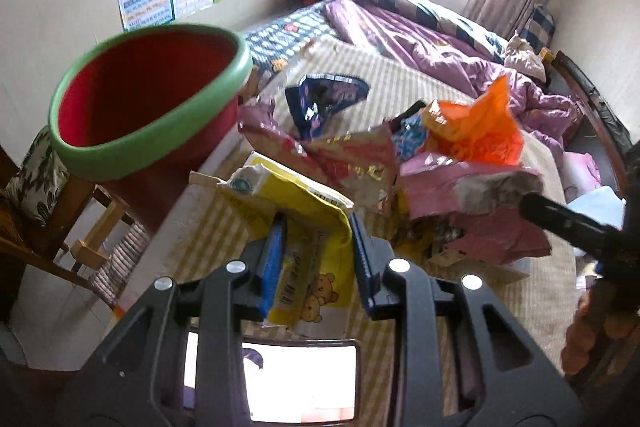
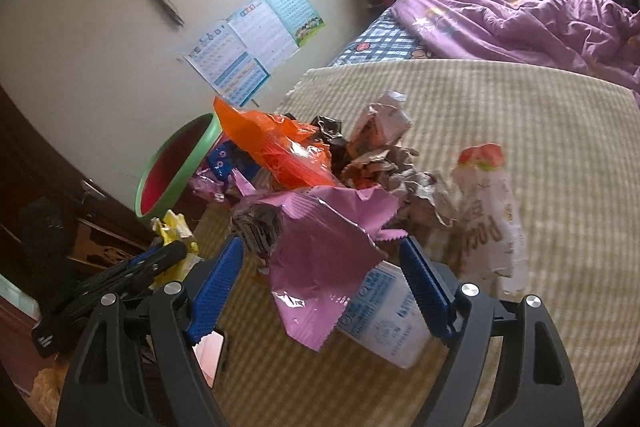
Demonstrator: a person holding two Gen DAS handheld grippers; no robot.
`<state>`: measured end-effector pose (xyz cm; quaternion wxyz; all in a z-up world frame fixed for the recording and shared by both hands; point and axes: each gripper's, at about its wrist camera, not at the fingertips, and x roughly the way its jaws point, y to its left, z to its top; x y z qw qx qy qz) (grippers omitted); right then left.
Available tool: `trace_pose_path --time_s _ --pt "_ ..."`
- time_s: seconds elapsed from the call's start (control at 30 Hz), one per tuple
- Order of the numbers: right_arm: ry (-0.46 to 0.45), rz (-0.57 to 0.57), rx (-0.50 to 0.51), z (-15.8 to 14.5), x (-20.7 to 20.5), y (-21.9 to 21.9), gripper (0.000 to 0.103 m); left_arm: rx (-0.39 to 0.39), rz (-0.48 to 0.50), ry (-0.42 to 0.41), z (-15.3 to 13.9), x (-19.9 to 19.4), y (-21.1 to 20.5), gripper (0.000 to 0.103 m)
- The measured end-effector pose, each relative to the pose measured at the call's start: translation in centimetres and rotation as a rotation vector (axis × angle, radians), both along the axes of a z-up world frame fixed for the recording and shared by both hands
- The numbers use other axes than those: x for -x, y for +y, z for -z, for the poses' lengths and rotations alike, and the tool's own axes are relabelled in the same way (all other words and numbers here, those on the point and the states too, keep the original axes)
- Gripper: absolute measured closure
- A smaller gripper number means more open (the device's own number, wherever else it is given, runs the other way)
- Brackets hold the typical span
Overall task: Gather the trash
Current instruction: 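Grasp the yellow snack wrapper with the left gripper, then grasp the pink wrapper with the right gripper and lift it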
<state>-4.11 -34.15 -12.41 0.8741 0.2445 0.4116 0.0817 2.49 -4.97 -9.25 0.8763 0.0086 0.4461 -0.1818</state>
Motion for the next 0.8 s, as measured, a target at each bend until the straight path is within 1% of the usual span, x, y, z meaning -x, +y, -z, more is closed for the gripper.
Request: trace_pose_path --time_s 0.07,0.1,0.17,0.23,0.37,0.5,0.63,0.8 --pt "-0.005 0.003 0.001 0.0 -0.2 0.3 0.026 0.0 0.002 -0.022 -0.7 0.2 -0.2 0.072" --pt "-0.01 0.005 0.004 -0.1 -0.3 0.4 0.028 -0.001 0.004 -0.035 -1.1 0.4 -0.3 0.072" --pt "-0.015 -0.001 0.018 -0.3 -0.5 0.7 0.048 -0.002 0.005 -0.052 -1.7 0.6 -0.3 0.072" --pt "-0.023 -0.011 0.028 -0.5 -0.6 0.9 0.053 0.004 0.003 -0.063 -2.1 0.7 -0.3 0.072" --pt "-0.078 0.012 0.095 -1.5 -0.3 0.9 0.056 0.018 -0.017 -0.078 -2.8 0.6 0.1 0.072" --pt "-0.128 0.065 0.165 -2.6 0.2 -0.1 0.057 0.024 -0.039 -0.099 -3.7 0.8 0.8 0.072" --pt "-0.158 0.111 0.157 -3.5 1.0 -1.5 0.057 0.031 -0.061 -0.124 -4.6 0.8 1.8 0.072" --pt "-0.218 0.143 0.161 -5.0 2.7 -2.0 0.057 0.031 -0.09 -0.148 -5.6 0.6 2.8 0.072"
